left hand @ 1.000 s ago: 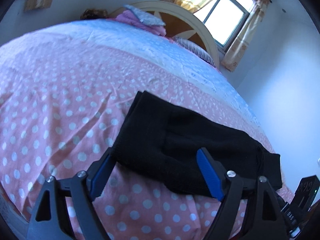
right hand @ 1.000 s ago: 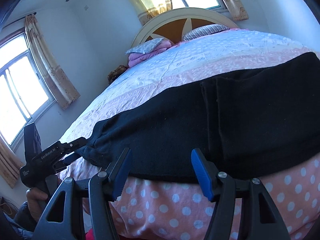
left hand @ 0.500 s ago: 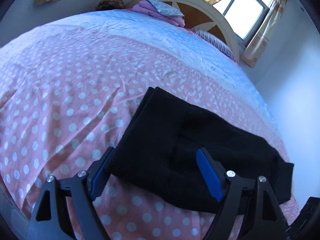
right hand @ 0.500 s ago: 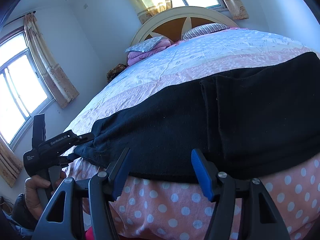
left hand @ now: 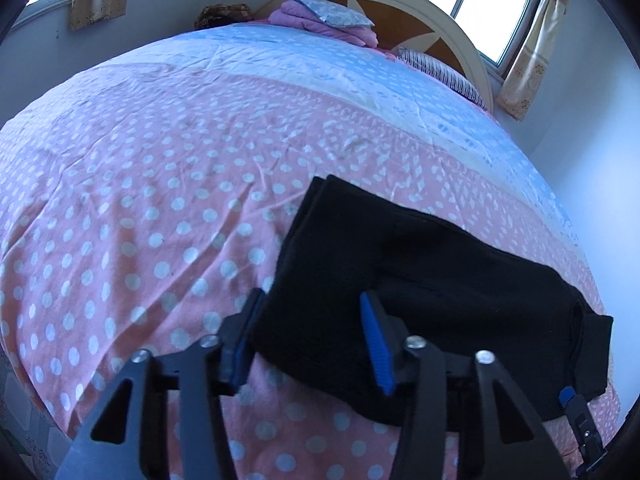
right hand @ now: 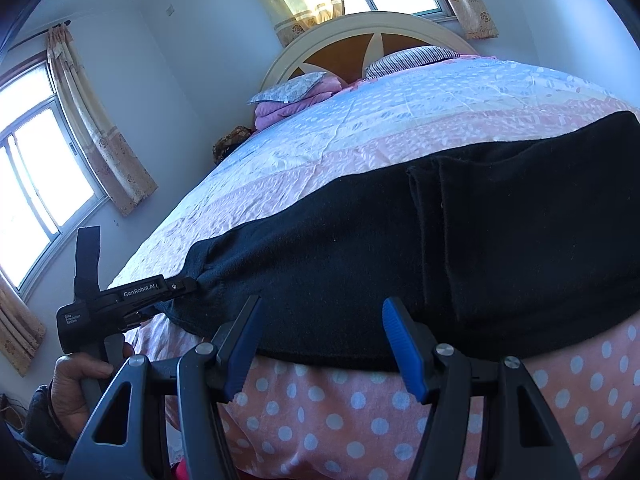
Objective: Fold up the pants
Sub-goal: 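Grasp the black pants corner with the left gripper and lift it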
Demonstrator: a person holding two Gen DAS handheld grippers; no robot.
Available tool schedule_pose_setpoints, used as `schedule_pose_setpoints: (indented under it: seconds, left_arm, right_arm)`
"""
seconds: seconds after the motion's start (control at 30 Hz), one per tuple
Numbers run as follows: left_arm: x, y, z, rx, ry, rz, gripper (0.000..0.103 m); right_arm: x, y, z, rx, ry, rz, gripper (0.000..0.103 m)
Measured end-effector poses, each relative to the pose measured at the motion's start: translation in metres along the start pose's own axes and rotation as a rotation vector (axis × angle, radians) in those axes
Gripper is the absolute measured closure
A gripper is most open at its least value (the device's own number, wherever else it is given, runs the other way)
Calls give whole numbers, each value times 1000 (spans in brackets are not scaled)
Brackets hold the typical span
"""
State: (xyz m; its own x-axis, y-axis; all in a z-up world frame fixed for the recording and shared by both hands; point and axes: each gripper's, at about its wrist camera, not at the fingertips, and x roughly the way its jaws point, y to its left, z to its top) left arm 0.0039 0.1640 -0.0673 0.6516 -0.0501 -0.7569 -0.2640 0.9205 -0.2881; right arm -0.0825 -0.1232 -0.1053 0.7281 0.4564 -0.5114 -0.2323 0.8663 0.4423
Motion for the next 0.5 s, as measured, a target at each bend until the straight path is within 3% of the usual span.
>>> schedule_pose_setpoints:
  seconds: [0.03,0.1,0.27,0.43,0.5]
  left_arm:
    - [-1,2,0,-14,3,-42,79]
    - [-2,1,1,-15,6,-54,81]
    - [-9,-5,0,22,-29,-66,83]
    - [-5,15,3,-89,0,-168,83]
    - [-14,2,7,-21,-36,-147,83]
  right_arm:
    - [0,0,0,-1,2,0,40]
    - [2,1,-1,-1,8,2,40]
    - [0,5,0,-10,-5,0,40]
    - [-1,4,0,-5,-5,-3,40]
    - [-6,2,2,-4,-29,-12,40]
